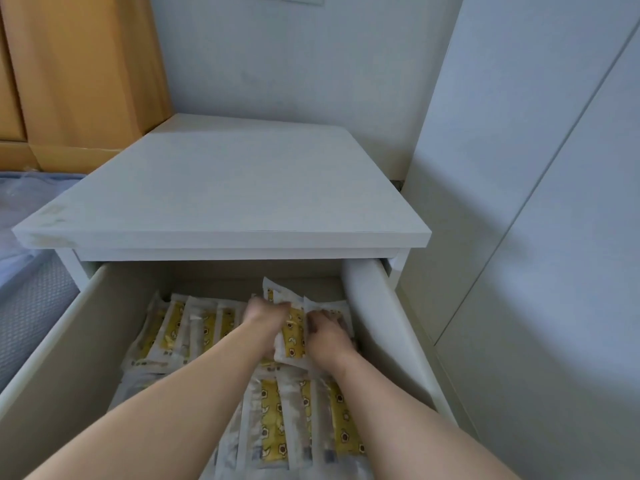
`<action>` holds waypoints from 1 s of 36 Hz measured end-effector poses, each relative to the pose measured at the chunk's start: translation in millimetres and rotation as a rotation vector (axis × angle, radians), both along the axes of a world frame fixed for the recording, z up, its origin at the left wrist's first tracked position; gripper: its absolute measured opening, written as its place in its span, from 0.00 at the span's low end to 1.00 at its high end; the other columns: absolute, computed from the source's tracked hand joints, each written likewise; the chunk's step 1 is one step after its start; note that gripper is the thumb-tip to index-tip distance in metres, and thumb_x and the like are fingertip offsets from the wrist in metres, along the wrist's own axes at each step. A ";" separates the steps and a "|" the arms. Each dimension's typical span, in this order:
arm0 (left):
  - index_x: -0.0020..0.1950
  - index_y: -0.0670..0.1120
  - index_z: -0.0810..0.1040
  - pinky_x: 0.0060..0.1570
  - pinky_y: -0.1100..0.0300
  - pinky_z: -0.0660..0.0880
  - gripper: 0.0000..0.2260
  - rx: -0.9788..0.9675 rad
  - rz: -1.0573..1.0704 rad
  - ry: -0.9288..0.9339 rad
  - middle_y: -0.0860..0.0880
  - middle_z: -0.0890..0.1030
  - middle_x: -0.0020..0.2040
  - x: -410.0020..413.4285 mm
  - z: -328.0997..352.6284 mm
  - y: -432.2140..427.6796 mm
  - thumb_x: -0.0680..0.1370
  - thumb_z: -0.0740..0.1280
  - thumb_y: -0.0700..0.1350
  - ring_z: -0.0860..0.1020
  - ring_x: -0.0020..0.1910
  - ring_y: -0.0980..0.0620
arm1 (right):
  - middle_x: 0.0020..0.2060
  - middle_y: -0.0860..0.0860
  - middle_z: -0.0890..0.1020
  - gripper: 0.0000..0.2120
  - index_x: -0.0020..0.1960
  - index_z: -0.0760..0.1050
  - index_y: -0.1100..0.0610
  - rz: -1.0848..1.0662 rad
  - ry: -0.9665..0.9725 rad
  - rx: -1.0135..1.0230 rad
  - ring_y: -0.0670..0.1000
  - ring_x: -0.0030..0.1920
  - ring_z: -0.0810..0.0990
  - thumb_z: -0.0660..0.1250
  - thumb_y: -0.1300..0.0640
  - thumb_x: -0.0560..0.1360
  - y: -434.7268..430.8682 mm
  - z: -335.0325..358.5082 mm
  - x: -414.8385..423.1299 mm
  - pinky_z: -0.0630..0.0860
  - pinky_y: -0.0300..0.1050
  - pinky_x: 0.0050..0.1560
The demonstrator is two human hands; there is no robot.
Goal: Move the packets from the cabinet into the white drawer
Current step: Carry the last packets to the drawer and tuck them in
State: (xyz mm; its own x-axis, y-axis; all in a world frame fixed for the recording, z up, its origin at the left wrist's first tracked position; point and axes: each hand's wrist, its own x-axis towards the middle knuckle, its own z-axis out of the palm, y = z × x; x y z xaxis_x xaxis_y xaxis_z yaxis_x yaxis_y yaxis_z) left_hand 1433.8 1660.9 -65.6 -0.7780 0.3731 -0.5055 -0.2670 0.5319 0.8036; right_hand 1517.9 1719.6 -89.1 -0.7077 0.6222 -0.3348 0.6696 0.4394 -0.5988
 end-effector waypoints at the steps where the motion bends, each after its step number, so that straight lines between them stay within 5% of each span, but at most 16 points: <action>1: 0.70 0.37 0.65 0.50 0.51 0.71 0.20 -0.007 -0.022 -0.001 0.39 0.75 0.58 -0.5 1.3 0.0 0.80 0.63 0.43 0.74 0.56 0.42 | 0.75 0.50 0.58 0.19 0.70 0.65 0.52 -0.014 0.007 0.002 0.57 0.76 0.50 0.48 0.60 0.81 -0.1 -1.3 0.2 0.52 0.59 0.73; 3: 0.56 0.37 0.70 0.41 0.55 0.70 0.08 -0.024 -0.091 0.023 0.43 0.74 0.44 -2.1 2.7 0.5 0.79 0.61 0.39 0.73 0.43 0.47 | 0.75 0.51 0.55 0.19 0.71 0.64 0.52 -0.068 0.032 -0.016 0.57 0.76 0.50 0.49 0.59 0.81 0.7 -4.2 0.9 0.52 0.56 0.74; 6: 0.47 0.38 0.73 0.30 0.59 0.70 0.04 -0.040 -0.190 0.050 0.42 0.73 0.40 -5.6 -0.1 -1.2 0.76 0.60 0.34 0.73 0.39 0.47 | 0.76 0.54 0.50 0.21 0.74 0.60 0.51 -0.137 0.061 -0.059 0.58 0.76 0.50 0.50 0.55 0.81 1.1 -6.0 1.9 0.52 0.56 0.75; 14: 0.52 0.38 0.76 0.45 0.55 0.75 0.06 0.005 -0.094 0.071 0.40 0.80 0.49 -23.7 -11.5 -12.4 0.76 0.64 0.36 0.79 0.47 0.44 | 0.71 0.53 0.67 0.23 0.74 0.61 0.52 -0.071 0.231 -0.295 0.54 0.70 0.66 0.54 0.60 0.79 -5.9 0.4 -12.3 0.63 0.46 0.70; 19: 0.58 0.41 0.75 0.43 0.56 0.75 0.11 -0.004 -0.063 0.193 0.43 0.79 0.50 -27.0 -3.2 -17.4 0.76 0.66 0.38 0.78 0.47 0.46 | 0.63 0.50 0.73 0.20 0.73 0.62 0.54 -0.048 0.326 -0.465 0.47 0.59 0.72 0.55 0.60 0.81 -7.0 6.6 -12.2 0.67 0.37 0.59; 24: 0.69 0.45 0.67 0.41 0.57 0.73 0.21 0.014 -0.088 0.291 0.43 0.77 0.58 -12.0 8.0 -7.3 0.77 0.65 0.41 0.76 0.50 0.46 | 0.64 0.52 0.74 0.20 0.71 0.65 0.52 -0.201 0.465 -0.490 0.53 0.63 0.74 0.57 0.59 0.79 -5.0 4.8 -16.3 0.70 0.50 0.67; 29: 0.64 0.43 0.71 0.51 0.53 0.78 0.15 0.074 -0.080 0.110 0.44 0.79 0.54 4.5 3.9 10.5 0.77 0.64 0.42 0.79 0.48 0.46 | 0.58 0.54 0.79 0.16 0.66 0.72 0.53 -0.364 0.575 -0.571 0.54 0.59 0.78 0.56 0.58 0.80 2.5 0.0 -18.9 0.73 0.52 0.63; 33: 0.63 0.40 0.71 0.55 0.49 0.77 0.13 -0.015 -0.147 0.031 0.39 0.79 0.54 13.3 -12.1 13.6 0.81 0.56 0.40 0.79 0.52 0.42 | 0.64 0.54 0.75 0.20 0.70 0.68 0.52 -0.323 0.450 -0.476 0.55 0.63 0.74 0.55 0.61 0.80 3.3 -0.8 -15.3 0.72 0.50 0.64; 36: 0.57 0.41 0.74 0.42 0.55 0.76 0.10 -0.059 -0.164 0.120 0.42 0.79 0.47 15.0 -18.6 14.3 0.80 0.58 0.41 0.77 0.44 0.45 | 0.73 0.54 0.62 0.22 0.74 0.62 0.53 -0.214 0.222 -0.153 0.57 0.72 0.62 0.55 0.58 0.80 7.8 -2.4 -8.2 0.62 0.53 0.71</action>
